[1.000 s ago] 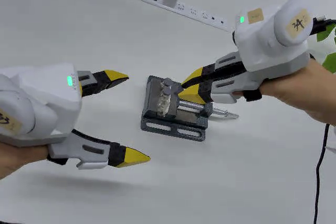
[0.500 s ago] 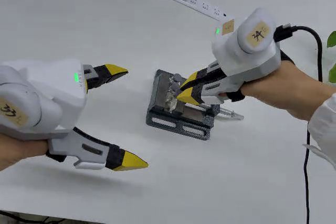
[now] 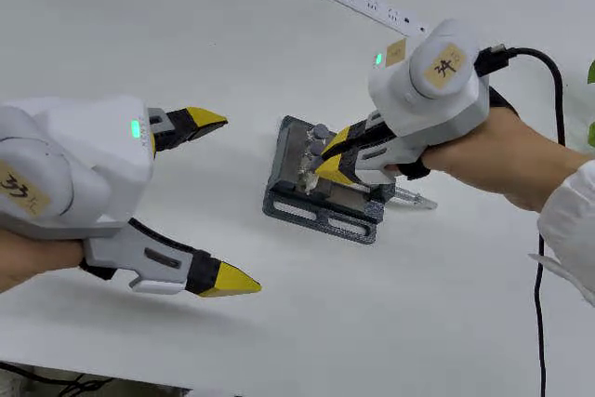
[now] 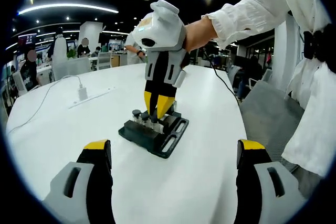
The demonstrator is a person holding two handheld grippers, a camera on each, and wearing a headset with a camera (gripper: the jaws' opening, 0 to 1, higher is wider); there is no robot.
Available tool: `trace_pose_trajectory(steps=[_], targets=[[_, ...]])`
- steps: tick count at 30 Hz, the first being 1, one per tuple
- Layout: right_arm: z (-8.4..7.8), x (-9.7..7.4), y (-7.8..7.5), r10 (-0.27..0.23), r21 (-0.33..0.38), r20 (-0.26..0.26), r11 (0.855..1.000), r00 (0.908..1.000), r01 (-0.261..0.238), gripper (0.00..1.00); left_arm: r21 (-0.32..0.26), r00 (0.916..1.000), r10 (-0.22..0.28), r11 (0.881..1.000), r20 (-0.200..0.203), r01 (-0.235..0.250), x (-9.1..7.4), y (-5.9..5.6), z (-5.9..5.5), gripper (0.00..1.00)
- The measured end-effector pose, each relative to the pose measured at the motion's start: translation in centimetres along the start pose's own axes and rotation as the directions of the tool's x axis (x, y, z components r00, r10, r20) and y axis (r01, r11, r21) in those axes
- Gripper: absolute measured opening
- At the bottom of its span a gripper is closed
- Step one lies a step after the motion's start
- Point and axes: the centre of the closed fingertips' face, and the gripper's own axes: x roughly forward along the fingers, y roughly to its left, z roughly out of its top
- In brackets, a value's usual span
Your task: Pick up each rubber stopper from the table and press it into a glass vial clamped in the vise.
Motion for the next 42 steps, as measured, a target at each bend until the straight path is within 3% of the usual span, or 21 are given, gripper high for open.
trace_pose_trajectory(steps=[17,31,36,38,42], targets=[[0.0,0.2,0.1,-0.025,-0.062,-0.042,0.998,0.9988,0.023,0.05,-0.003,0.9999,-0.005,1.0,0.01,0.005,0.0,-0.1,0.0,0.97],[0.4,0.2,0.8,-0.042,-0.041,-0.06,0.998,0.9973,0.039,0.04,-0.005,0.9997,-0.014,1.0,0.018,0.014,0.4,0.0,0.3,0.94],[0.6,0.3,1.0,-0.061,-0.047,-0.087,0.997,0.9943,0.057,0.04,-0.005,0.9996,-0.015,1.0,0.022,0.015,0.6,0.1,0.4,0.93],[0.5,0.2,1.0,-0.078,-0.108,-0.108,0.992,0.9911,0.067,0.04,-0.005,0.9996,-0.017,1.0,0.02,0.018,0.7,0.0,0.4,0.93],[0.2,0.0,0.5,-0.068,-0.102,-0.105,0.993,0.9921,0.057,0.06,0.002,0.9995,-0.026,1.0,0.015,0.026,0.8,-0.2,0.6,0.93]])
